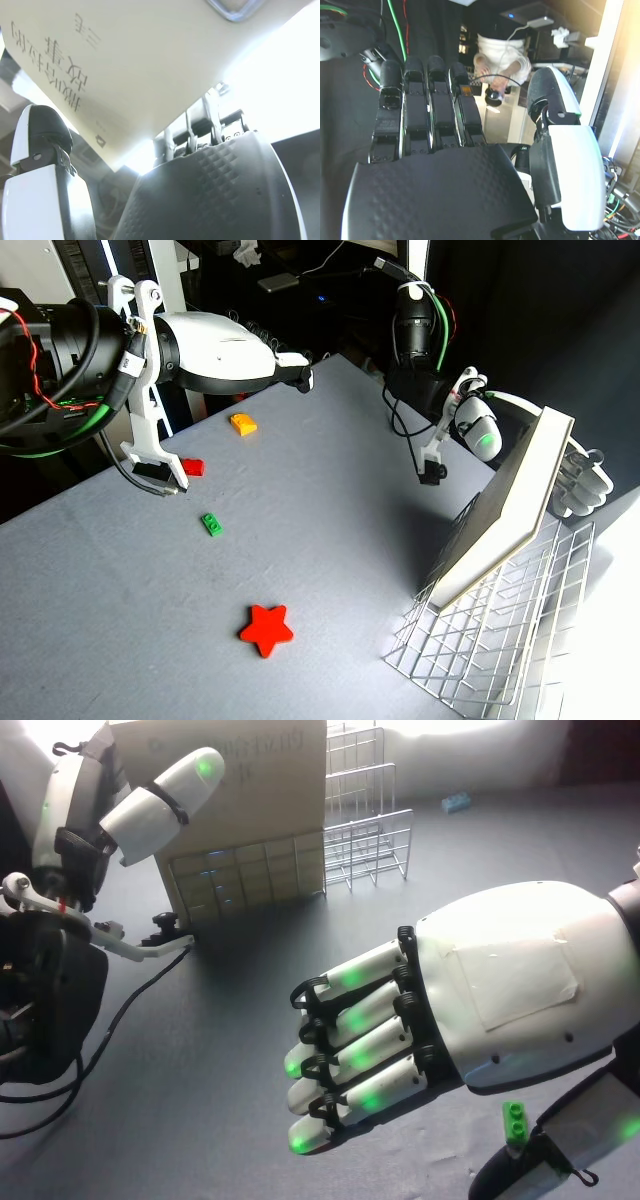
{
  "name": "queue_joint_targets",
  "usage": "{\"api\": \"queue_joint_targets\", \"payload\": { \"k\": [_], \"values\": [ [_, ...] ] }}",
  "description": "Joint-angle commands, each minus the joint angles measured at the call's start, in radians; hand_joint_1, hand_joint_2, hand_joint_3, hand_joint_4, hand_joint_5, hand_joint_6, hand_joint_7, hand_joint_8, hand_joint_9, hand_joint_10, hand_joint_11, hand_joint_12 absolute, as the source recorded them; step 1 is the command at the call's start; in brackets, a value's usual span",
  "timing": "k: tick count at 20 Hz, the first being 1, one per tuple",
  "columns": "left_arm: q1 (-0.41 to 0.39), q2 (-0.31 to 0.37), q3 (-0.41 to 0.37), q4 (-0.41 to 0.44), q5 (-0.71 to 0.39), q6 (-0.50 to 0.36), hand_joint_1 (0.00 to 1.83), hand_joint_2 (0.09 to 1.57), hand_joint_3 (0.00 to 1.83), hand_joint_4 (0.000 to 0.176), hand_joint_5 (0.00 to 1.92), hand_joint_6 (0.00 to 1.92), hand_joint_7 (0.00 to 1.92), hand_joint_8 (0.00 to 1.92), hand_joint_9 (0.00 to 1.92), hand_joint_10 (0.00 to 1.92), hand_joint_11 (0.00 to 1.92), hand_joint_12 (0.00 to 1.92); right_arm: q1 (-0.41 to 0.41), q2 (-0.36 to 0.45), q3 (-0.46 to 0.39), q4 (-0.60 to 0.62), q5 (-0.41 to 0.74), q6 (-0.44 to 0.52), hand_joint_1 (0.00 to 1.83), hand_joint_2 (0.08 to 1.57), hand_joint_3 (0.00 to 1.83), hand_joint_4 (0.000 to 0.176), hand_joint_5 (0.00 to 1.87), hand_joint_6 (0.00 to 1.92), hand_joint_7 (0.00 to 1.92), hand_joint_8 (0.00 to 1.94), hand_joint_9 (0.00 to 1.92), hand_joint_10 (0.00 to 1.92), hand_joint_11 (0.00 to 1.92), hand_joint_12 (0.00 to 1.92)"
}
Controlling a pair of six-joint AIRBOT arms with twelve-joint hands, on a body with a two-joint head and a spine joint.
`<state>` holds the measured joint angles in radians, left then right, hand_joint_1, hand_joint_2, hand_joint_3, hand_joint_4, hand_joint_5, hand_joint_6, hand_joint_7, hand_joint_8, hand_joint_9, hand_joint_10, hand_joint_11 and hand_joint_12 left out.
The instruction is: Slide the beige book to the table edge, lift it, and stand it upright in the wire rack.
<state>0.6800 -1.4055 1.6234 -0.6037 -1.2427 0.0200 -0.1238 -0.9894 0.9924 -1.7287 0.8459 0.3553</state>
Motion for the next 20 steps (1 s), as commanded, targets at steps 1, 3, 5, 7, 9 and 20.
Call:
{"api": "queue_joint_targets", "payload": {
  "k": [1,3,5,7,9,20],
  "values": [
    [0.004,0.016,0.003,0.017,-0.117,-0.009,0.77,0.97,0.0,0.036,0.4,0.01,0.34,0.01,0.37,0.01,0.0,1.01,0.007,0.003,-0.004,0.081,0.018,0.002,0.34,1.18,0.0,0.0,0.3,0.0,0.33,0.0,0.32,0.01,0.0,0.8],
    [0.022,0.035,-0.001,0.016,-0.118,-0.009,0.77,0.97,0.0,0.036,0.4,0.01,0.33,0.01,0.37,0.01,0.0,1.01,0.006,0.003,-0.005,0.081,0.018,0.002,0.34,1.17,0.0,0.0,0.3,0.0,0.33,0.0,0.33,0.01,0.0,0.8],
    [0.046,0.065,-0.013,0.016,-0.118,-0.014,0.73,0.98,0.0,0.04,0.39,0.0,0.31,0.0,0.36,0.01,0.0,1.01,0.006,0.003,-0.005,0.081,0.018,0.002,0.3,1.18,0.0,0.0,0.29,0.0,0.32,0.0,0.31,0.0,0.0,0.79],
    [0.055,0.087,-0.03,0.016,-0.118,-0.018,0.76,0.97,0.0,0.032,0.39,0.0,0.3,0.0,0.35,0.0,0.0,0.97,0.007,0.005,-0.005,0.081,0.018,0.002,0.3,1.18,0.0,0.0,0.28,0.0,0.3,0.0,0.3,0.0,0.0,0.79],
    [0.055,0.109,-0.054,0.016,-0.118,-0.018,0.8,0.97,0.0,0.015,0.42,0.01,0.29,0.0,0.35,0.0,0.0,0.98,0.007,0.006,-0.005,0.081,0.018,-0.002,0.3,1.18,0.0,0.0,0.28,0.0,0.31,0.0,0.31,0.0,0.0,0.8],
    [0.162,0.333,-0.27,0.006,-0.171,-0.036,0.8,0.97,0.0,0.0,0.41,0.01,0.23,0.0,0.31,0.0,0.0,0.9,-0.075,0.061,0.027,0.409,0.113,-0.327,0.33,1.17,0.0,0.0,0.3,0.0,0.34,0.01,0.32,0.01,0.0,0.81]
  ]
}}
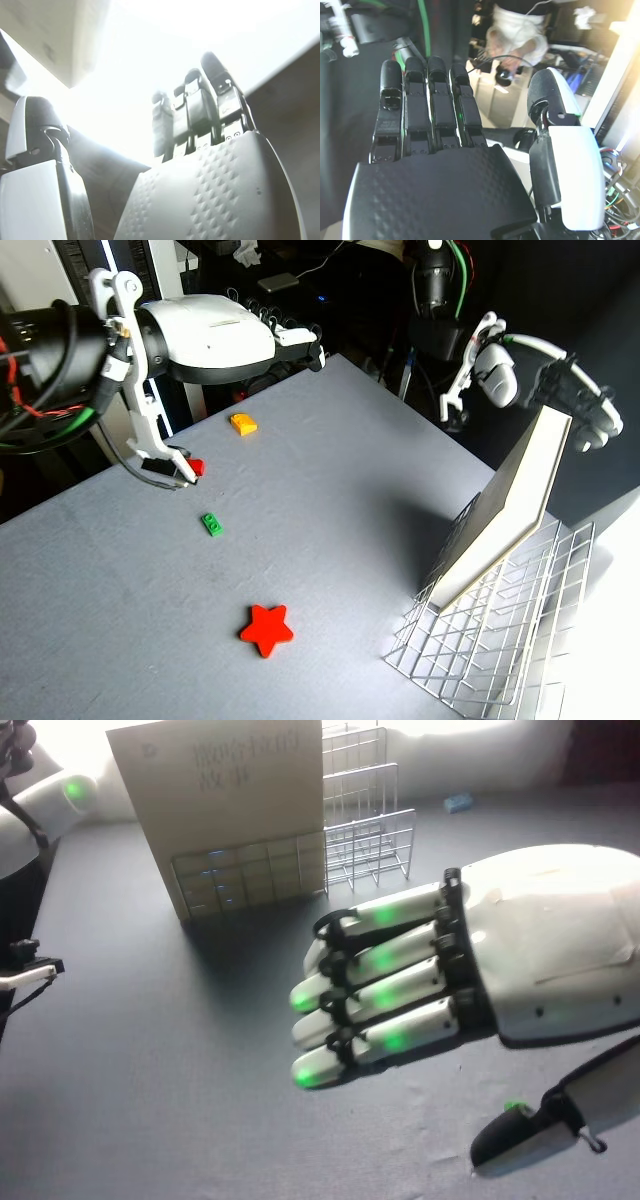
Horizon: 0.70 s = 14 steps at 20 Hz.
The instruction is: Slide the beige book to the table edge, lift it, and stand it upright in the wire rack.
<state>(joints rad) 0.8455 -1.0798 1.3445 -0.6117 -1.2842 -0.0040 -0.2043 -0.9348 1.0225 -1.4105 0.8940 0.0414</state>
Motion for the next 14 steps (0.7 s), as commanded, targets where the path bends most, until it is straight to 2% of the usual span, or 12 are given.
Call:
{"api": "queue_joint_targets", "payload": {
  "k": [1,2,3,6,9,10,11,12,13,14],
  "values": [
    [0.003,0.025,-0.01,0.007,-0.133,-0.01,0.79,0.97,0.0,0.0,0.42,0.01,0.24,0.0,0.32,0.0,0.0,0.91,0.005,0.008,0.008,0.094,0.081,-0.019,0.32,1.17,0.0,0.0,0.29,0.0,0.33,0.0,0.32,0.01,0.0,0.79],
    [0.012,0.049,-0.033,0.004,-0.133,-0.008,0.78,0.97,0.0,0.0,0.42,0.01,0.25,0.0,0.32,0.0,0.0,0.92,0.001,0.009,0.022,0.112,0.113,-0.043,0.33,1.17,0.0,0.0,0.3,0.0,0.33,0.0,0.32,0.0,0.0,0.8],
    [0.027,0.082,-0.061,0.002,-0.137,-0.007,0.79,0.96,0.0,0.0,0.46,0.01,0.27,0.01,0.34,0.01,0.0,0.97,-0.022,0.011,0.036,0.181,0.164,-0.115,0.32,1.18,0.0,0.0,0.31,0.0,0.33,0.0,0.32,0.0,0.0,0.77],
    [0.071,0.15,-0.119,0.002,-0.166,-0.006,0.74,0.97,0.01,0.0,0.57,0.02,0.35,0.01,0.42,0.02,0.01,1.03,-0.072,0.032,0.04,0.288,0.234,-0.21,0.36,1.15,0.0,0.0,0.39,0.01,0.44,0.01,0.42,0.01,0.0,0.99],
    [0.136,0.238,-0.188,0.002,-0.219,-0.013,0.66,1.08,0.0,0.0,0.75,0.02,0.75,0.04,0.74,0.07,0.29,0.95,-0.075,0.049,0.04,0.287,0.31,-0.254,0.45,1.16,0.0,0.0,0.57,0.02,0.65,0.02,0.69,0.06,0.25,1.15],
    [0.146,0.254,-0.202,0.002,-0.228,-0.015,0.6,1.14,0.0,0.0,0.83,0.03,0.89,0.08,0.86,0.13,0.39,1.03,-0.073,0.05,0.04,0.287,0.327,-0.263,0.44,1.17,0.0,0.0,0.71,0.02,0.81,0.04,0.78,0.27,0.36,1.33],
    [0.164,0.284,-0.226,0.003,-0.243,-0.017,0.57,1.18,0.0,0.0,0.89,0.05,0.97,0.1,0.93,0.18,0.43,1.11,-0.072,0.051,0.04,0.287,0.352,-0.279,0.44,1.19,0.0,0.0,0.79,0.03,0.9,0.08,0.71,0.68,0.41,1.49],
    [0.18,0.31,-0.251,0.003,-0.261,-0.02,0.55,1.21,0.0,0.0,0.95,0.11,1.03,0.17,0.89,0.45,0.45,1.24,-0.072,0.052,0.04,0.287,0.361,-0.283,0.45,1.19,0.0,0.0,0.86,0.06,0.96,0.15,0.67,1.03,0.48,1.62],
    [0.195,0.342,-0.277,0.003,-0.278,-0.02,0.57,1.22,0.0,0.0,0.92,0.53,0.96,0.62,0.83,0.93,0.54,1.45,-0.07,0.053,0.041,0.287,0.366,-0.288,0.43,1.22,0.01,0.0,0.7,0.72,0.76,0.9,0.61,1.47,0.54,1.83],
    [0.202,0.363,-0.293,0.005,-0.285,-0.02,0.62,1.22,0.0,0.0,0.88,1.03,0.9,1.06,0.83,1.28,0.69,1.56,-0.068,0.055,0.04,0.287,0.368,-0.291,0.45,1.24,0.0,0.0,0.63,1.34,0.74,1.5,0.71,1.77,0.73,1.9]
  ]
}}
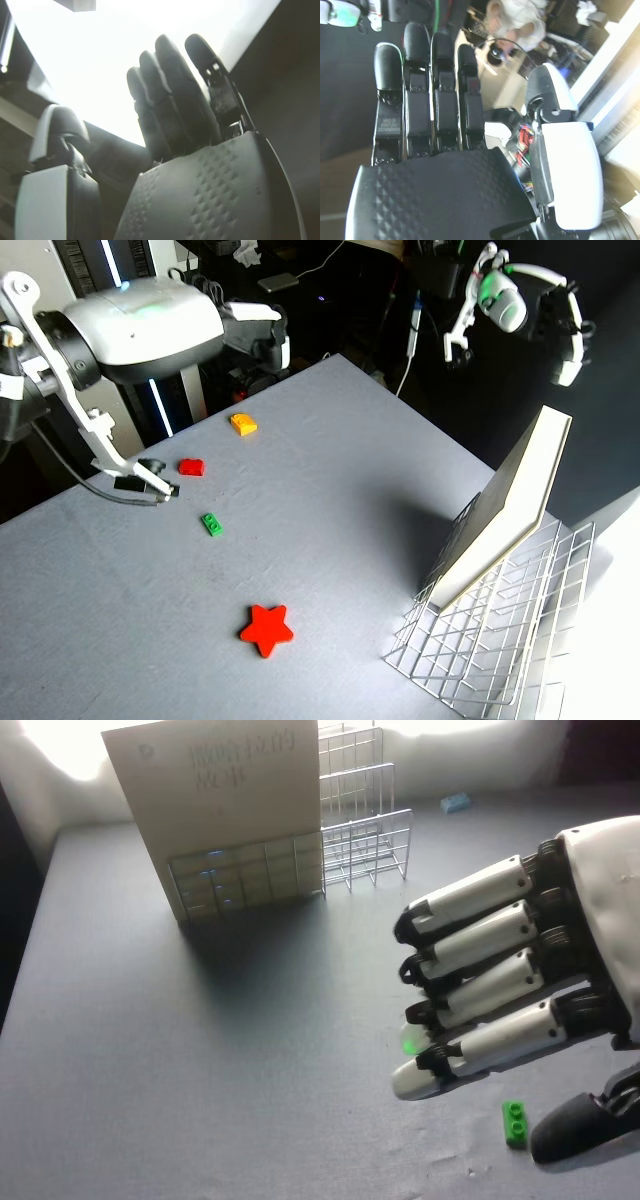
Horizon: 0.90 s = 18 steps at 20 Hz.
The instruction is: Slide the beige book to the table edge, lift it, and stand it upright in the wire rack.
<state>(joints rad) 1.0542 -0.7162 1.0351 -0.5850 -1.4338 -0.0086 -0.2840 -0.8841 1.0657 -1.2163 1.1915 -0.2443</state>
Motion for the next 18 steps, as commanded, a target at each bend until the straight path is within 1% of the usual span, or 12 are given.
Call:
{"api": "queue_joint_targets", "payload": {
  "k": [1,2,3,4,6,8,10,12,15,16,17,18],
  "values": [
    [0.0,0.029,-0.004,-0.019,-0.146,-0.012,0.63,1.23,0.0,0.0,0.88,1.32,0.91,1.28,0.85,1.45,0.74,1.64,0.012,0.008,-0.002,0.093,0.077,-0.009,0.48,1.25,0.0,0.0,0.62,1.6,0.76,1.77,0.8,1.89,0.84,1.92],
    [0.0,0.056,-0.028,-0.018,-0.148,-0.012,0.63,1.23,0.0,0.0,0.91,1.6,0.96,1.52,0.91,1.66,0.79,1.83,0.013,0.013,-0.002,0.095,0.08,-0.011,0.54,1.25,0.0,0.0,0.74,1.8,0.92,1.91,1.04,1.92,1.09,1.92],
    [-0.002,0.076,-0.046,-0.017,-0.153,-0.012,0.6,1.24,0.0,0.0,0.96,1.79,1.01,1.73,0.96,1.85,0.88,1.9,0.015,0.018,-0.002,0.098,0.078,-0.013,0.57,1.24,0.0,0.0,0.86,1.9,1.04,1.93,1.18,1.92,1.24,1.92],
    [-0.005,0.094,-0.062,-0.011,-0.164,-0.016,0.59,1.25,0.01,0.0,1.12,1.89,1.18,1.88,1.17,1.91,1.13,1.92,0.015,0.02,-0.003,0.11,0.075,-0.024,0.62,1.25,0.0,0.0,1.08,1.92,1.23,1.94,1.4,1.92,1.48,1.92],
    [-0.011,0.146,-0.102,0.014,-0.203,-0.038,0.75,1.22,0.0,0.0,1.3,1.92,1.37,1.92,1.41,1.92,1.44,1.92,0.016,0.022,-0.003,0.143,0.081,-0.055,0.64,1.31,0.0,0.0,1.26,1.92,1.41,1.94,1.58,1.92,1.71,1.92],
    [-0.024,0.189,-0.121,0.045,-0.242,-0.034,0.84,1.24,0.0,0.0,1.32,1.92,1.39,1.92,1.43,1.92,1.5,1.92,0.024,0.027,-0.004,0.143,0.08,-0.056,0.71,1.33,0.0,0.0,1.29,1.92,1.46,1.94,1.62,1.92,1.76,1.92],
    [-0.021,0.19,-0.096,0.119,-0.297,-0.029,0.92,1.25,0.0,0.0,1.3,1.92,1.38,1.92,1.43,1.92,1.53,1.92,0.032,0.036,-0.005,0.143,0.08,-0.056,0.75,1.37,0.01,0.0,1.31,1.92,1.49,1.94,1.66,1.92,1.79,1.92],
    [-0.017,0.187,-0.072,0.13,-0.304,-0.04,0.92,1.27,0.01,0.0,1.3,1.92,1.37,1.92,1.43,1.92,1.53,1.92,0.067,0.05,-0.006,0.169,0.05,-0.081,0.76,1.36,0.0,0.0,1.31,1.92,1.49,1.94,1.65,1.92,1.78,1.92],
    [-0.035,0.193,-0.068,0.182,-0.329,-0.059,0.92,1.3,0.02,0.0,1.29,1.92,1.37,1.92,1.42,1.92,1.52,1.92,0.06,0.063,-0.028,0.193,0.016,-0.073,0.79,1.36,0.0,0.0,1.3,1.92,1.48,1.94,1.62,1.92,1.75,1.92],
    [-0.044,0.197,-0.073,0.202,-0.329,-0.059,0.91,1.3,0.02,0.0,1.27,1.92,1.36,1.92,1.42,1.92,1.51,1.92,0.048,0.067,-0.04,0.235,0.003,-0.105,0.81,1.34,0.0,0.045,1.29,1.92,1.43,1.94,1.58,1.92,1.7,1.92],
    [-0.039,0.201,-0.074,0.255,-0.329,-0.058,0.93,1.3,0.01,0.0,1.25,1.92,1.36,1.92,1.41,1.92,1.5,1.92,0.026,0.065,-0.059,0.356,-0.011,-0.229,0.85,1.33,0.0,0.113,1.28,1.92,1.41,1.94,1.55,1.92,1.67,1.92],
    [-0.037,0.197,-0.076,0.273,-0.329,-0.051,0.92,1.29,0.01,0.0,1.25,1.92,1.34,1.92,1.39,1.92,1.47,1.92,0.026,0.057,-0.055,0.365,-0.012,-0.261,0.84,1.33,0.01,0.136,1.27,1.92,1.39,1.94,1.54,1.92,1.67,1.92]
  ]
}}
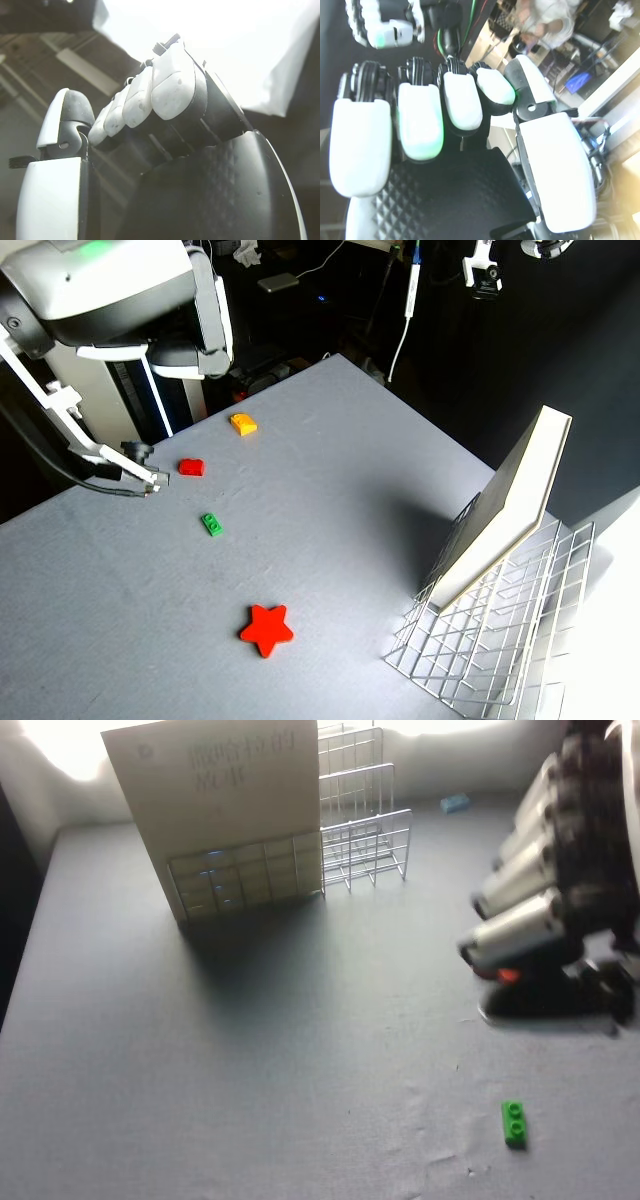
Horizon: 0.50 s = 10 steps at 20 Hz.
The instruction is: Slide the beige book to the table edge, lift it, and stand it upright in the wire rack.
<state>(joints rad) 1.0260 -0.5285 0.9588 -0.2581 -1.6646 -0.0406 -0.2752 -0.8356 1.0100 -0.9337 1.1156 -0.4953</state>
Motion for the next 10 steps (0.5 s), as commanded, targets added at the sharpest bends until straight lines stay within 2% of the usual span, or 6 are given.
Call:
{"api": "queue_joint_targets", "payload": {
  "k": [1,2,4,7,8,10],
  "values": [
    [-0.006,-0.006,0.008,-0.029,-0.099,0.016,0.91,1.29,0.0,0.0,1.25,1.92,1.35,1.92,1.39,1.92,1.48,1.92,0.01,0.01,0.001,0.082,0.067,-0.01,0.81,1.34,0.01,0.151,1.25,1.92,1.39,1.94,1.55,1.92,1.67,1.92],
    [0.017,-0.015,0.019,0.033,-0.098,0.071,0.89,1.3,0.0,0.0,1.25,1.92,1.34,1.92,1.38,1.92,1.46,1.92,0.012,0.008,0.001,0.089,0.069,-0.015,0.79,1.35,0.01,0.158,1.24,1.92,1.39,1.94,1.54,1.92,1.65,1.92],
    [0.04,-0.02,0.034,0.126,-0.098,0.126,0.88,1.3,0.01,0.0,1.24,1.92,1.34,1.92,1.39,1.92,1.48,1.92,0.011,0.008,0.001,0.089,0.069,-0.015,0.83,1.33,0.0,0.173,1.23,1.92,1.37,1.94,1.51,1.92,1.64,1.92],
    [0.05,-0.035,0.064,0.288,-0.068,0.255,0.89,1.3,0.0,0.0,1.23,1.92,1.33,1.92,1.38,1.92,1.46,1.92,0.013,0.006,0.0,0.093,0.069,-0.017,0.83,1.34,0.0,0.176,1.23,1.92,1.38,1.94,1.52,1.92,1.65,1.92],
    [0.047,-0.034,0.06,0.31,-0.043,0.28,0.89,1.3,0.0,0.0,1.22,1.92,1.32,1.92,1.36,1.92,1.45,1.92,0.012,0.007,0.0,0.093,0.068,-0.017,0.83,1.33,0.0,0.176,1.24,1.92,1.37,1.94,1.52,1.92,1.65,1.92],
    [0.037,-0.022,0.028,0.41,0.021,0.346,0.91,1.29,0.0,0.0,1.22,1.92,1.32,1.92,1.37,1.92,1.46,1.92,0.012,0.007,0.0,0.093,0.068,-0.017,0.81,1.34,0.0,0.176,1.24,1.92,1.37,1.94,1.51,1.92,1.65,1.92]
  ]
}}
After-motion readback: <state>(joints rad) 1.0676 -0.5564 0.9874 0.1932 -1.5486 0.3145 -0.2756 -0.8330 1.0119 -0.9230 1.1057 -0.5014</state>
